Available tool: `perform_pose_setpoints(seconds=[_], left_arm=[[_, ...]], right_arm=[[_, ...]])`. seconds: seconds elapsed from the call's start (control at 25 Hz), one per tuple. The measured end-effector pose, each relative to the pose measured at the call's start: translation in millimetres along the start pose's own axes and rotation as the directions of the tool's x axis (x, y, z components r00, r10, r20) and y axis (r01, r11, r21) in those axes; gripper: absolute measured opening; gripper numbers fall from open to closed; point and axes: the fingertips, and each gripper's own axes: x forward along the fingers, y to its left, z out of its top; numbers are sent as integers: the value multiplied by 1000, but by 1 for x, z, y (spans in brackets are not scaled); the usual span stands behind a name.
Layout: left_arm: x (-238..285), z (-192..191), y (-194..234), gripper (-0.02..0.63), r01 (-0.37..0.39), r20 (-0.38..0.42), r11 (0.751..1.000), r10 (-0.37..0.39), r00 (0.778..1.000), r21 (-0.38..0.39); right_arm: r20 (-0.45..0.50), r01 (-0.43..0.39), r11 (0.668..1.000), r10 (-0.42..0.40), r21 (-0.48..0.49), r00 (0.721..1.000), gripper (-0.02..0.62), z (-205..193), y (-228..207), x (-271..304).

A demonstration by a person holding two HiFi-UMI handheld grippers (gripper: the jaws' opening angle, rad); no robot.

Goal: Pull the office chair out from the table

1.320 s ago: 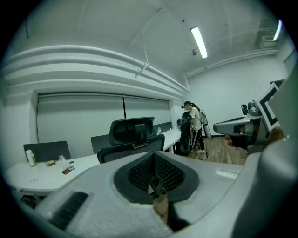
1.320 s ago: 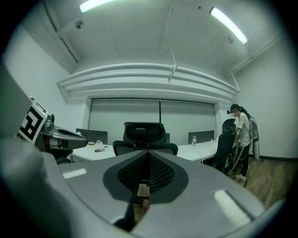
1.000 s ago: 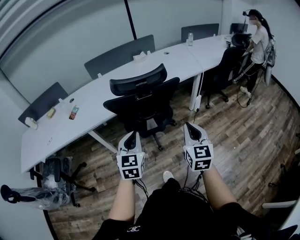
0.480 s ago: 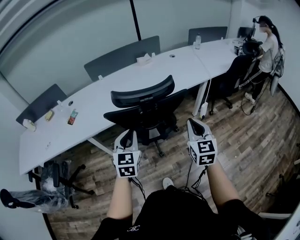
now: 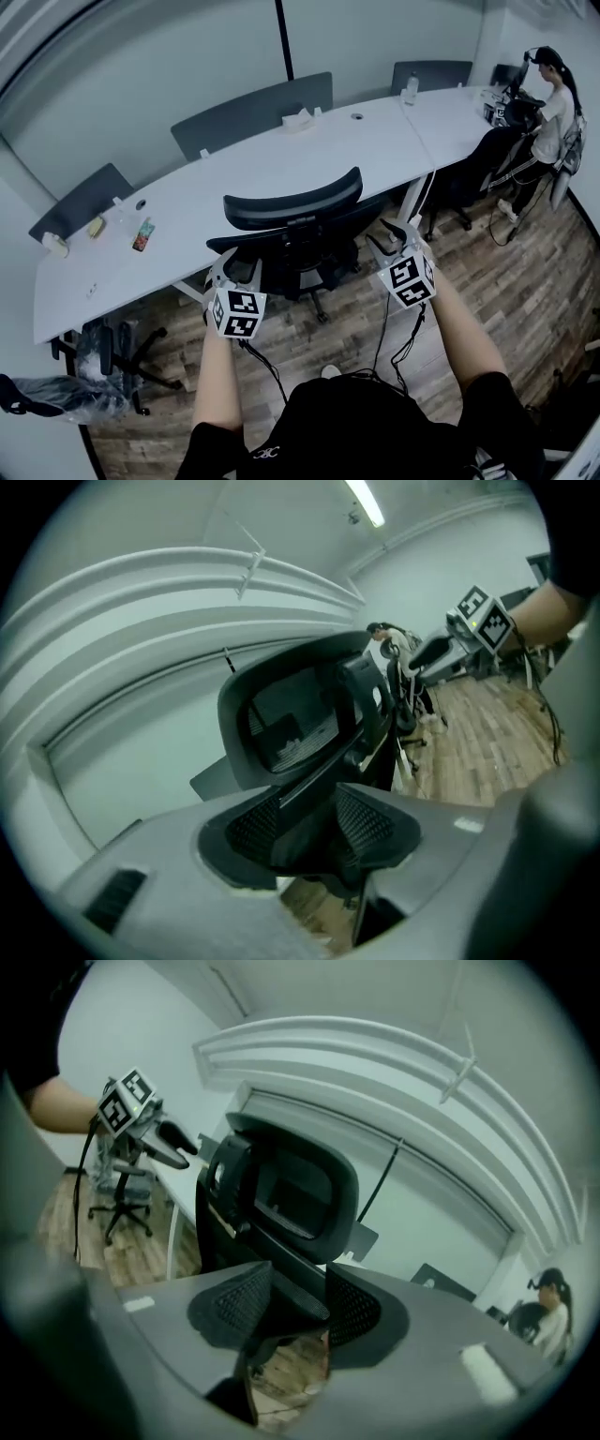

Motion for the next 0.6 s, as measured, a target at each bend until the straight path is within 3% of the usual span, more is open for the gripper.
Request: perform_pose_setpoints(seconds=[0.16,0.24,0.44,0.6], left_arm=[[31,-29,20,277,18,-138,975,12,990,220],[43,-43,27,302,42,-185,958,11,983,284],[68,-63,45,314,70,-263,938,23,964,339],[81,-66,48,291,63,-266,928,39,963,367]], right_arm=[[-94,-59,979,42,-196,995,268,-20,-10,41],[-130,-74,965,42,-252,991,289,-29,-16,58],[-166,-86,952,38,-295,985,302,-39,-28,88],[-203,-94,942,28,-323,979,302,-48,-33,104]])
